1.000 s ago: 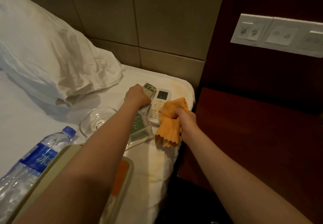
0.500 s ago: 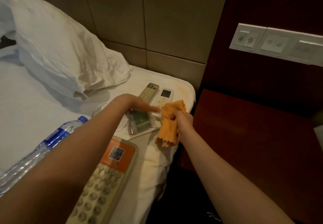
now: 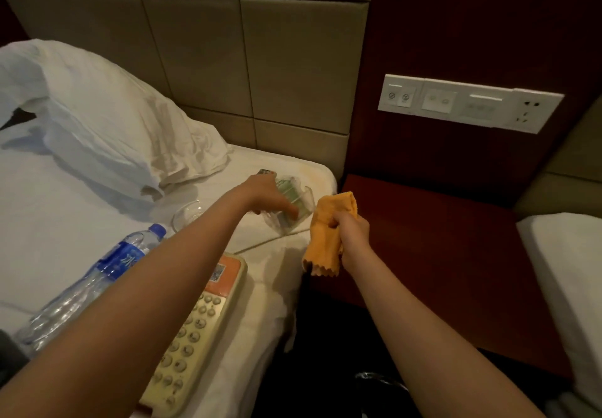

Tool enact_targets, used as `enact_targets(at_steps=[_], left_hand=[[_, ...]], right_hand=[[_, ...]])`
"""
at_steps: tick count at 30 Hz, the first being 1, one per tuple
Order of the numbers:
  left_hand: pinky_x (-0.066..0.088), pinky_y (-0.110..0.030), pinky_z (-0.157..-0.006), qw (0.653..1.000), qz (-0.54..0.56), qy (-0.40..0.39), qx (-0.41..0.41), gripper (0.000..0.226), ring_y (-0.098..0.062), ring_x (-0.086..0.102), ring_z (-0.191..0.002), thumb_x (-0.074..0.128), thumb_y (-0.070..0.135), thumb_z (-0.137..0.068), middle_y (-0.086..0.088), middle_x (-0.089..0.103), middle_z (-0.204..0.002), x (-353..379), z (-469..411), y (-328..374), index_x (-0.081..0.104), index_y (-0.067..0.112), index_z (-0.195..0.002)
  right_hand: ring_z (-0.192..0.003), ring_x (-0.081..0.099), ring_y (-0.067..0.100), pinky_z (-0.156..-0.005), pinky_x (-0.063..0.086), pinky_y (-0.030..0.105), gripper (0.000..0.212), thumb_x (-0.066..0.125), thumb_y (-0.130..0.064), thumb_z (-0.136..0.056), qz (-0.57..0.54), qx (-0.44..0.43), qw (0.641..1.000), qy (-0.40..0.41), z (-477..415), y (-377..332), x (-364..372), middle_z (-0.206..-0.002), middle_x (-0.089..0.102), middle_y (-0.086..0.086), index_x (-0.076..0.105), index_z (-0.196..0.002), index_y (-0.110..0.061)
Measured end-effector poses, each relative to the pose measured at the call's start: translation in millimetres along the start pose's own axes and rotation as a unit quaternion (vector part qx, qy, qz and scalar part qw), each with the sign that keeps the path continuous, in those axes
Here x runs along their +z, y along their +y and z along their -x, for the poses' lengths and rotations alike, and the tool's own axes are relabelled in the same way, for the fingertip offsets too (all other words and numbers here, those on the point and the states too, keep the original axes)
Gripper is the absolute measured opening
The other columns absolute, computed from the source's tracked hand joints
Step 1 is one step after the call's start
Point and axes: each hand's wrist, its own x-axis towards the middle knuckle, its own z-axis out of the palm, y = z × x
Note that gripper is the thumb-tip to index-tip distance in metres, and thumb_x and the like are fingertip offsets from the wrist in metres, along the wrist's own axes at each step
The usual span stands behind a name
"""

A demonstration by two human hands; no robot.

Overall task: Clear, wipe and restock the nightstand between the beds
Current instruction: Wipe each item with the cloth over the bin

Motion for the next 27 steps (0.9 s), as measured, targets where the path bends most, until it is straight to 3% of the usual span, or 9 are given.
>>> enact_targets(at_steps=[3, 7, 10, 13, 17, 19, 21, 24, 27], left_hand=[[0.050, -0.024, -0.061, 0.998, 0.030, -0.033, 0.034, 0.053, -0.018, 0.056, -0.088, 0.078, 0.038, -0.069, -0.005, 0.057, -0.098, 20.6, 23.5, 32.6, 0.059, 0.006, -0.107], [0.047, -0.021, -0.054, 0.993, 0.051, -0.079, 0.071, 0.054, -0.017, 0.058, -0.087, 0.077, 0.036, -0.070, -0.002, 0.058, -0.098, 69.8, 52.1, 67.3, 0.058, 0.010, -0.113], [0.050, -0.025, -0.061, 0.985, 0.058, -0.128, 0.102, 0.061, -0.016, 0.057, -0.091, 0.078, 0.036, -0.070, -0.001, 0.055, -0.101, 109.1, 73.5, 82.2, 0.048, 0.007, -0.116], [0.047, -0.024, -0.060, 0.979, 0.075, -0.130, 0.139, 0.053, -0.015, 0.055, -0.090, 0.079, 0.032, -0.070, 0.000, 0.053, -0.101, 150.1, 99.7, 86.8, 0.043, 0.015, -0.104], [0.053, -0.031, -0.077, 0.974, 0.140, -0.128, 0.128, 0.046, -0.019, 0.060, -0.095, 0.078, 0.029, -0.071, -0.004, 0.061, -0.106, 198.4, 125.4, 75.9, 0.054, 0.015, -0.107], [0.052, -0.030, -0.077, 0.969, 0.163, -0.155, 0.102, 0.046, -0.018, 0.060, -0.093, 0.077, 0.027, -0.073, -0.002, 0.060, -0.102, 217.6, 137.0, 67.9, 0.055, 0.014, -0.111], [0.052, -0.032, -0.080, 0.969, 0.139, -0.172, 0.105, 0.044, -0.019, 0.060, -0.095, 0.078, 0.026, -0.072, -0.002, 0.059, -0.101, 235.1, 147.6, 58.0, 0.054, 0.015, -0.107], [0.053, -0.037, -0.089, 0.970, 0.091, -0.194, 0.113, 0.048, -0.021, 0.060, -0.104, 0.079, 0.028, -0.070, -0.003, 0.059, -0.106, 257.5, 161.6, 41.4, 0.052, 0.018, -0.109], [0.050, -0.035, -0.092, 0.971, 0.080, -0.197, 0.111, 0.047, -0.024, 0.056, -0.113, 0.079, 0.026, -0.071, -0.004, 0.058, -0.110, 267.0, 168.0, 30.4, 0.049, 0.024, -0.107]], right_hand=[[-0.087, 0.053, 0.022, -0.072, 0.044, 0.034, 0.047, 0.055, -0.012, -0.087, -0.048, -0.026, 0.998, -0.008, 14.4, 9.0, -23.9, -0.092, 0.055, 0.002, 0.048, -0.134, -0.016], [-0.082, 0.057, 0.022, -0.066, 0.047, 0.035, 0.039, 0.063, -0.035, -0.087, -0.128, 0.027, 0.991, 0.005, 33.4, 26.9, -68.1, -0.088, 0.057, 0.002, 0.055, -0.119, -0.014], [-0.082, 0.058, 0.024, -0.065, 0.049, 0.037, 0.032, 0.062, -0.030, -0.089, -0.149, 0.062, 0.986, 0.031, 43.1, 48.8, -109.1, -0.095, 0.060, 0.006, 0.056, -0.114, -0.011], [-0.076, 0.061, 0.024, -0.059, 0.049, 0.034, 0.026, 0.059, -0.019, -0.091, -0.156, 0.037, 0.985, 0.067, 56.0, 75.0, -144.7, -0.089, 0.063, 0.008, 0.058, -0.114, -0.006], [-0.087, 0.064, 0.027, -0.072, 0.054, 0.040, 0.029, 0.063, -0.016, -0.088, -0.001, 0.001, 0.993, 0.114, 70.9, 106.1, -178.8, -0.104, 0.066, 0.014, 0.062, -0.117, -0.011], [-0.056, 0.051, 0.021, -0.053, 0.042, 0.033, 0.016, 0.053, -0.005, -0.091, 0.107, -0.009, 0.987, 0.117, 78.5, 119.7, -198.2, -0.080, 0.062, 0.016, 0.065, -0.091, -0.016], [-0.047, 0.034, 0.017, -0.049, 0.028, 0.030, 0.032, 0.048, -0.002, -0.092, 0.192, -0.007, 0.973, 0.129, 81.6, 134.3, -217.5, -0.054, 0.044, 0.009, 0.054, -0.065, -0.018], [-0.058, 0.048, 0.022, -0.061, 0.043, 0.036, 0.024, 0.045, -0.003, -0.094, 0.240, -0.030, 0.963, 0.121, 85.9, 145.6, -223.1, -0.067, 0.052, 0.011, 0.061, -0.077, -0.009], [-0.066, 0.053, 0.015, -0.062, 0.045, 0.024, 0.023, 0.041, -0.001, -0.095, 0.333, -0.066, 0.940, 0.023, 88.5, 156.6, -210.4, -0.079, 0.059, 0.005, 0.064, -0.092, -0.004]])
